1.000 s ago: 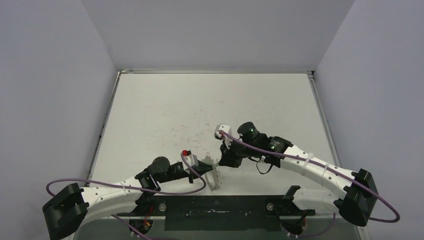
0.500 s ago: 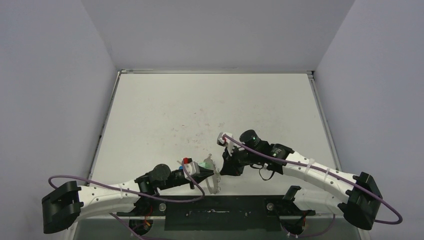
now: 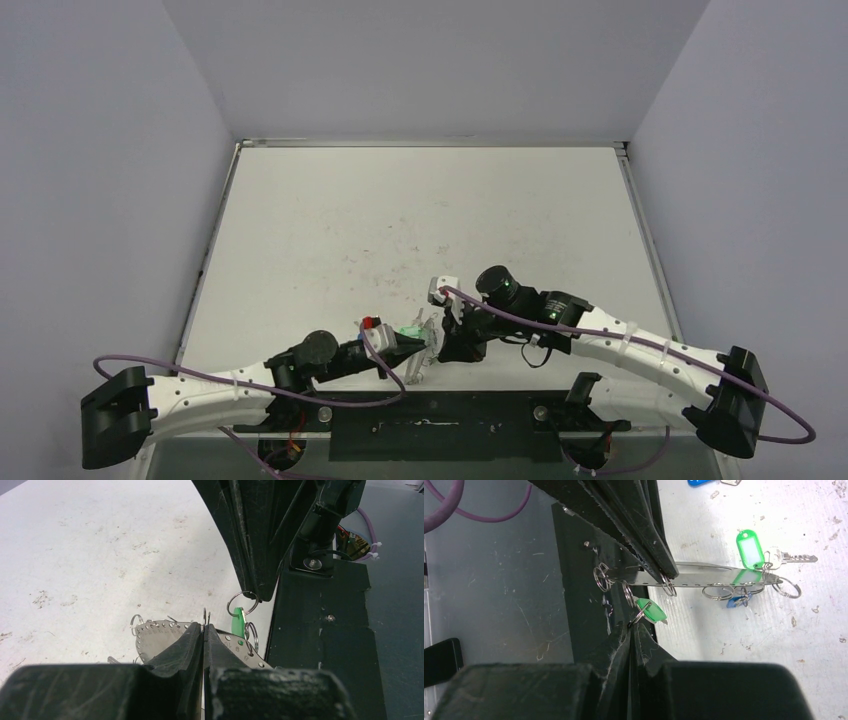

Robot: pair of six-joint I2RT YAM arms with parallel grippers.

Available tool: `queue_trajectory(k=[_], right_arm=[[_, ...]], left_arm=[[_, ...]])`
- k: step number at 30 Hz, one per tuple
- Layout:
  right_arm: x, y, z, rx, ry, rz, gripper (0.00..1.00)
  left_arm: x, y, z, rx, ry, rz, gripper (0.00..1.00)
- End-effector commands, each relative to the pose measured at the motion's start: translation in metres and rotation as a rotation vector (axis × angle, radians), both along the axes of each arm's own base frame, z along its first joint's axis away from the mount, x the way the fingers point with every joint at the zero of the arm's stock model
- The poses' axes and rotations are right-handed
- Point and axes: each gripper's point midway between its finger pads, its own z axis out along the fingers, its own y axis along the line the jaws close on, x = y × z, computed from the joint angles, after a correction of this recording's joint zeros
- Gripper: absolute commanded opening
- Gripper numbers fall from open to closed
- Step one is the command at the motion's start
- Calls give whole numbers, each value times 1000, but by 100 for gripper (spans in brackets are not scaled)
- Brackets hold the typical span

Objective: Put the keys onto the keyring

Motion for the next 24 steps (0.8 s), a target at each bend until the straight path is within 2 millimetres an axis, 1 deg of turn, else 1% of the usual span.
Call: queue_trajectory(k=[1,6,9,13,17,21,24], right_arm=[[2,7,17,18,-63,32,0],[-1,11,16,7,-67,51,0],[2,14,17,-4,-85,41,0],[11,20,22,-4,-113,11,0],[18,21,25,-10,-133,-17,0],[20,22,23,-24,-134,-21,0],[19,24,18,-34,-117,-8,0]], left_arm=[[1,-1,10,-28,-21,7,0],[1,-1,12,-26,-47,4,0],[-1,-2,12,-22,-51,-6,0],[-4,-3,12,-17,-53,-25,0],[-6,-4,11,-15,-53,-35,0],[-8,-4,12,-17,-56,-39,0],[-8,-4,12,-15,-56,-40,0]])
